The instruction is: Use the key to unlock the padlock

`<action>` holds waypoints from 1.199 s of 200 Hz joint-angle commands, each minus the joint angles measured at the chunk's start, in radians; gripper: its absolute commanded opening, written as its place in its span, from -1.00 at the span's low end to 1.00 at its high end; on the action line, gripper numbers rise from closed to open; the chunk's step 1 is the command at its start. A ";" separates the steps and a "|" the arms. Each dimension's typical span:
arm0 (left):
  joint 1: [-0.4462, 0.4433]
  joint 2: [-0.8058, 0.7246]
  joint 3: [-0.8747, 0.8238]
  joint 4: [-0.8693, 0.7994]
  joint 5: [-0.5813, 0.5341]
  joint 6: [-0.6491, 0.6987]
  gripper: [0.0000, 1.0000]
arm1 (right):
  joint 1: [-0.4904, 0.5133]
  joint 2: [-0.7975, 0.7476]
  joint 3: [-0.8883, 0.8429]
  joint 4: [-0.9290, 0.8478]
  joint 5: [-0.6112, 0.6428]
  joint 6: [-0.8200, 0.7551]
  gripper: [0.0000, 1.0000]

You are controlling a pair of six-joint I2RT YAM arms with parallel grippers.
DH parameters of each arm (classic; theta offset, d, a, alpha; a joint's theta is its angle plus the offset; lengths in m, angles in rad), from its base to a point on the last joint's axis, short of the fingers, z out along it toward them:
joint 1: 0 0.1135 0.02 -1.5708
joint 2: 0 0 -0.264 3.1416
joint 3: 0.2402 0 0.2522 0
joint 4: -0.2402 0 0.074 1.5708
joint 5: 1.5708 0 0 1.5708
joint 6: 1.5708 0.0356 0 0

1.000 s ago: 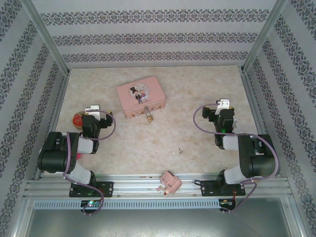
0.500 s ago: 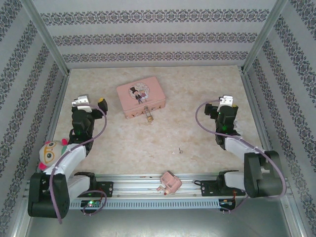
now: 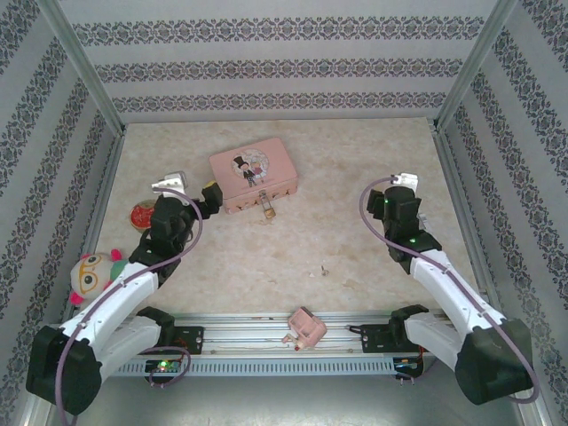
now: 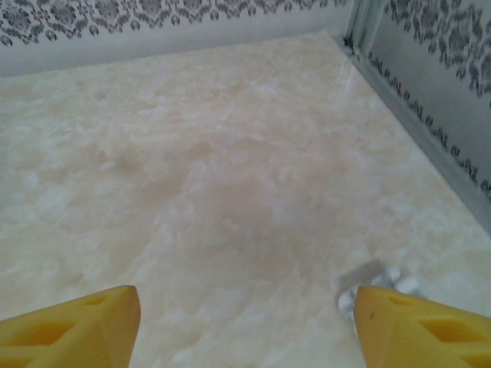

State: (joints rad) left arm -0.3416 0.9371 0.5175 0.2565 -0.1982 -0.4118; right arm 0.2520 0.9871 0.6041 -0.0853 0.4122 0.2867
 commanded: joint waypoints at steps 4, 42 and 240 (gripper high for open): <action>-0.057 0.019 0.029 -0.040 -0.076 -0.087 0.99 | 0.072 -0.021 0.068 -0.327 0.077 0.157 0.41; -0.092 0.052 0.046 -0.030 -0.051 -0.099 0.99 | 0.187 0.002 0.130 -0.554 0.048 0.349 0.33; -0.095 0.113 -0.050 0.234 -0.018 0.050 0.99 | 0.584 0.486 0.324 -0.775 -0.214 0.842 0.05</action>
State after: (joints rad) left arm -0.4255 1.0508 0.4961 0.4236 -0.2115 -0.3832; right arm 0.8230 1.4284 0.8978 -0.8627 0.2359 1.1053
